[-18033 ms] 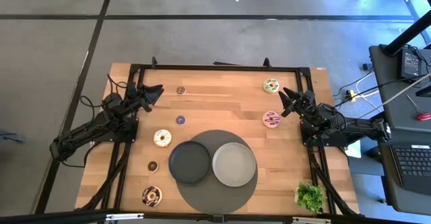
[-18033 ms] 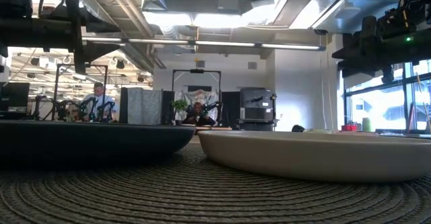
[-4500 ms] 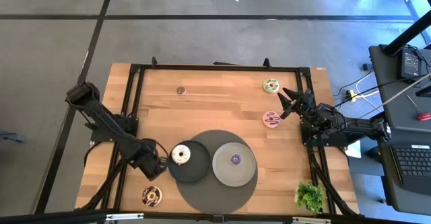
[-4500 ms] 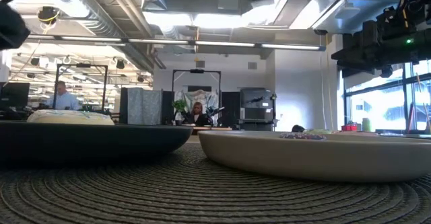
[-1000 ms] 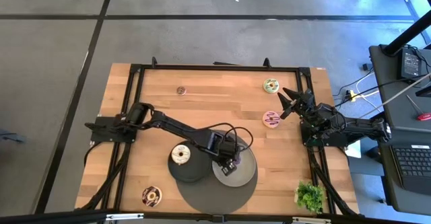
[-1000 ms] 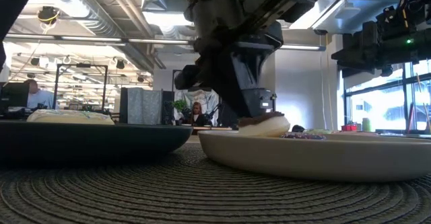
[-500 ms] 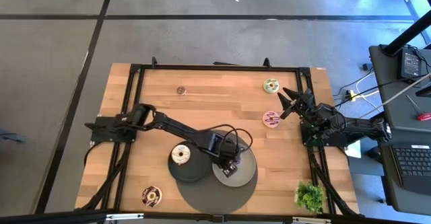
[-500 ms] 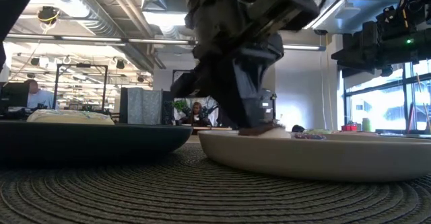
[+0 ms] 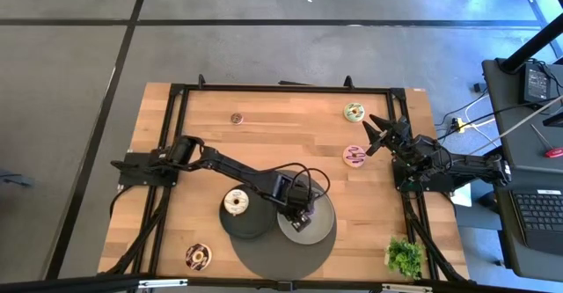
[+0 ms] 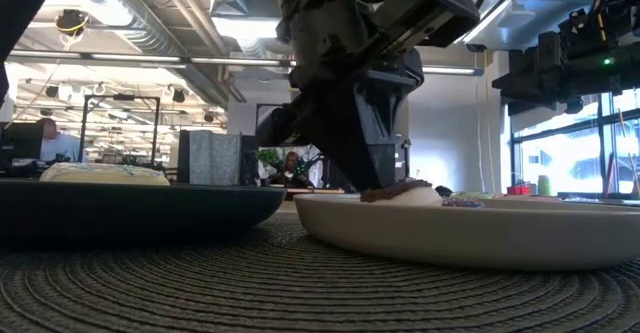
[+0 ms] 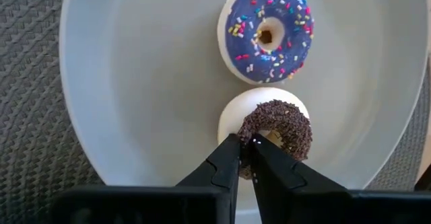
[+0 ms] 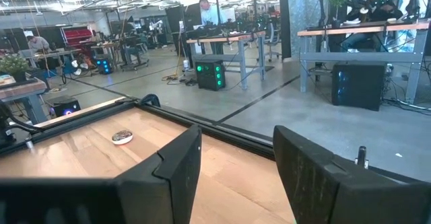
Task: Pick & Place donuts
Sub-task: Put the small dark brown donut on the gray plate
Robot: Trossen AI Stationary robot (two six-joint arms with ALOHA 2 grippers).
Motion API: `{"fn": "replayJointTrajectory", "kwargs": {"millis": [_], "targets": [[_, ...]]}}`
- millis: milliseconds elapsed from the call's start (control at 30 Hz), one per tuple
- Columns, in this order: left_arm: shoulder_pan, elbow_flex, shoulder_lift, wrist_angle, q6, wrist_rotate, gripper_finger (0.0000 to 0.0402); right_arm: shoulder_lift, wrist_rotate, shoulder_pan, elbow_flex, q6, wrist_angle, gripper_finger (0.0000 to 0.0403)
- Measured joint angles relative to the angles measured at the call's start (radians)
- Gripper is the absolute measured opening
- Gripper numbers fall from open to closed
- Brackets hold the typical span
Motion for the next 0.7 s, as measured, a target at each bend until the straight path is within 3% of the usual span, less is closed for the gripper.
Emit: {"fn": "replayJointTrajectory", "kwargs": {"millis": [567,700], "targets": [[0.005,0.000,0.000,-0.005,-0.005,-0.003,0.0097,0.000,-0.002,0.000,0.000,0.008,0.000,0.0186],[0.014,0.000,-0.014,-0.033,-0.003,0.005,0.0095,0.000,-0.106,0.000,0.021,0.029,-0.046,0.0186]]}}
